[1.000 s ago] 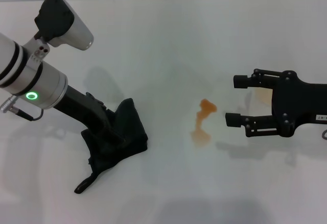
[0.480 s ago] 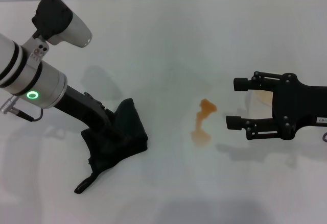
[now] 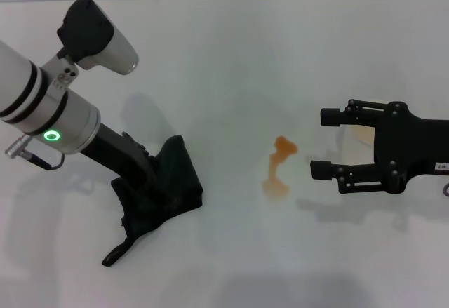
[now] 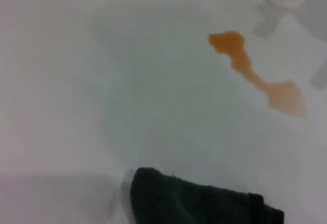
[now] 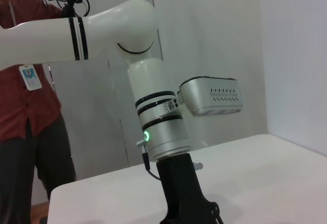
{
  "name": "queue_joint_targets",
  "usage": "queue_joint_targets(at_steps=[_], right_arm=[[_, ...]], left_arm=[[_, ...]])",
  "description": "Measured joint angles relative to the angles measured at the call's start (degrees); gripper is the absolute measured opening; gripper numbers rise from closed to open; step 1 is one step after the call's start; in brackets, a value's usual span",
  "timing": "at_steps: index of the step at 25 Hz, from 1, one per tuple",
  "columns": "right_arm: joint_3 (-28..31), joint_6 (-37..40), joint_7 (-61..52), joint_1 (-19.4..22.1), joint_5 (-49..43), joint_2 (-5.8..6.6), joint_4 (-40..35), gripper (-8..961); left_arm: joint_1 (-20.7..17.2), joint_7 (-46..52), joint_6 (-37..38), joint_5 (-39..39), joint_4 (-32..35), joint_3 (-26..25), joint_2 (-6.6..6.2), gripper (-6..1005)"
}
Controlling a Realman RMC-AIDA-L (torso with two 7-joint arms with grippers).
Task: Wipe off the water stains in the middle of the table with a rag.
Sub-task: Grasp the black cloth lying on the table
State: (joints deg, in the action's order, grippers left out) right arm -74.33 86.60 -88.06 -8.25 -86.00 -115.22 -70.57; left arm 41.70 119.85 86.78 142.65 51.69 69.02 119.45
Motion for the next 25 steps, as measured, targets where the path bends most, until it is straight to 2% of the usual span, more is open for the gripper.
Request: queue_joint_targets(at_steps=[17, 25], right_arm=[[0.2, 0.0, 0.1, 0.3, 0.7, 0.00, 0.0, 838], [0.2, 0.0, 0.1, 0.5, 0.7, 0.00, 0.0, 836]], left_arm=[[-0.3, -0.6, 0.4, -0.9, 0.9, 1.1, -0.11, 749], [-0.4, -0.8, 0.5, -0.7, 0.7, 1.3, -0.10, 745]])
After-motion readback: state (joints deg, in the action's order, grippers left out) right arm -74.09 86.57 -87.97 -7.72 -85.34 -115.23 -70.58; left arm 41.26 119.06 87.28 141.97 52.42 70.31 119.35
